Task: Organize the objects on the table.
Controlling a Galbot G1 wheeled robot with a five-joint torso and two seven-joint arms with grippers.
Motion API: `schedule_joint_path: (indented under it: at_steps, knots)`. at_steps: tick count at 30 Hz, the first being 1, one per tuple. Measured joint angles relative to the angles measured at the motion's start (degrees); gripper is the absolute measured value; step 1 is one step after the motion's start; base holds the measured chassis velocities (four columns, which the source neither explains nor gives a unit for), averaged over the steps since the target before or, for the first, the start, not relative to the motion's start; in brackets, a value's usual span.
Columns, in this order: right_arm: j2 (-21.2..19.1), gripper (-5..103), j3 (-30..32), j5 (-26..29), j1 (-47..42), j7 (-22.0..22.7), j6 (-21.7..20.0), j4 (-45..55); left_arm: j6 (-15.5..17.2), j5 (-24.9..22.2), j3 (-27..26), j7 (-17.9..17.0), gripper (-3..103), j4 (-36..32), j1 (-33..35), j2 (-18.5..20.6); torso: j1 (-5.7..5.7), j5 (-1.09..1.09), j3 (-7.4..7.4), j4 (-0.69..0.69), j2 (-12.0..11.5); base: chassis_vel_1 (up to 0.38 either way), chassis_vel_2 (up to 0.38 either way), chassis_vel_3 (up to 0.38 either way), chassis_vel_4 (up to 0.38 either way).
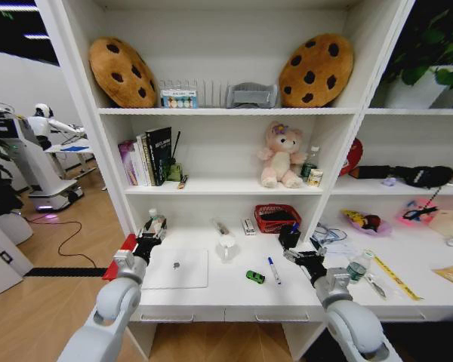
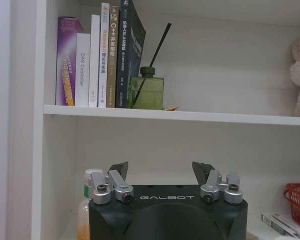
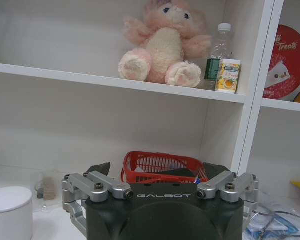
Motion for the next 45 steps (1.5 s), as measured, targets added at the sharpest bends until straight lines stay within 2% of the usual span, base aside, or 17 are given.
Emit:
schedule_joint_path:
  at_steps: [1, 4, 7, 9, 13, 17, 20, 34, 41, 45]
  knots:
    - [0.0, 100, 0.0, 0.0, 0.0, 0.0, 0.0, 0.0, 0.0, 0.0, 0.0, 0.0, 73, 0.0, 0.0, 0.0, 0.0, 0.0, 0.0, 0.0, 0.0, 0.0, 0.0, 0.0, 0.0]
    - [0.4, 100, 0.4, -0.1, -0.6, 0.3, 0.1, 0.7, -0.9, 5.4, -3.6, 1.9, 89, -5.2, 8.1, -1.7, 0.0, 0.0, 0.0, 0.01, 0.0, 0.0, 0.0, 0.0, 0.0]
    - [0.7, 100, 0.4, -0.1, -0.6, 0.5, 0.1, 0.9, -1.1, 6.1, -4.5, 2.1, 94, -6.1, 9.5, -2.1, 0.0, 0.0, 0.0, 0.01, 0.0, 0.0, 0.0, 0.0, 0.0]
    - [1.5, 100, 0.2, -0.3, -0.9, 0.8, 0.1, 1.6, -1.4, 6.9, -5.9, 2.2, 100, -9.2, 13.4, -3.9, 0.0, 0.0, 0.0, 0.0, 0.0, 0.0, 0.0, 0.0, 0.0]
    - [1.9, 100, 0.2, -0.4, -1.3, 0.8, 0.1, 2.3, -1.9, 8.8, -5.8, 2.1, 100, -12.7, 18.1, -6.3, -0.01, 0.0, 0.0, 0.0, 0.0, 0.0, 0.0, 0.0, 0.0]
    - [1.9, 100, 0.3, -0.4, -1.5, 0.8, 0.1, 2.8, -1.9, 9.4, -5.5, 1.6, 100, -14.2, 19.5, -7.4, -0.01, 0.0, 0.0, 0.0, 0.0, 0.0, 0.0, 0.0, 0.0]
    - [1.9, 100, 0.6, -0.4, -1.8, 0.9, 0.2, 3.5, -1.1, 9.7, -4.9, -1.3, 100, -15.9, 20.7, -8.5, 0.0, 0.0, 0.0, 0.0, 0.0, 0.0, 0.0, 0.0, 0.0]
    - [3.1, 100, 1.3, -0.4, -4.3, 1.5, 0.5, 5.8, -0.7, 9.7, -4.7, -1.8, 100, -16.0, 20.5, -8.5, 0.01, 0.0, 0.0, 0.0, 0.0, 0.0, 0.0, 0.0, 0.0]
    - [3.9, 100, 1.4, -2.2, -6.1, 1.6, 0.6, 6.0, -0.7, 9.6, -4.7, -1.8, 100, -15.8, 20.4, -8.5, 0.0, 0.0, 0.0, 0.0, 0.0, 0.0, 0.0, 0.0, 0.0]
    - [3.9, 100, 1.4, -1.7, -6.1, 1.6, -0.8, 6.3, -0.7, 9.6, -4.7, -1.8, 100, -15.8, 20.4, -8.5, 0.0, 0.0, 0.0, 0.0, 0.0, 0.0, 0.0, 0.0, 0.0]
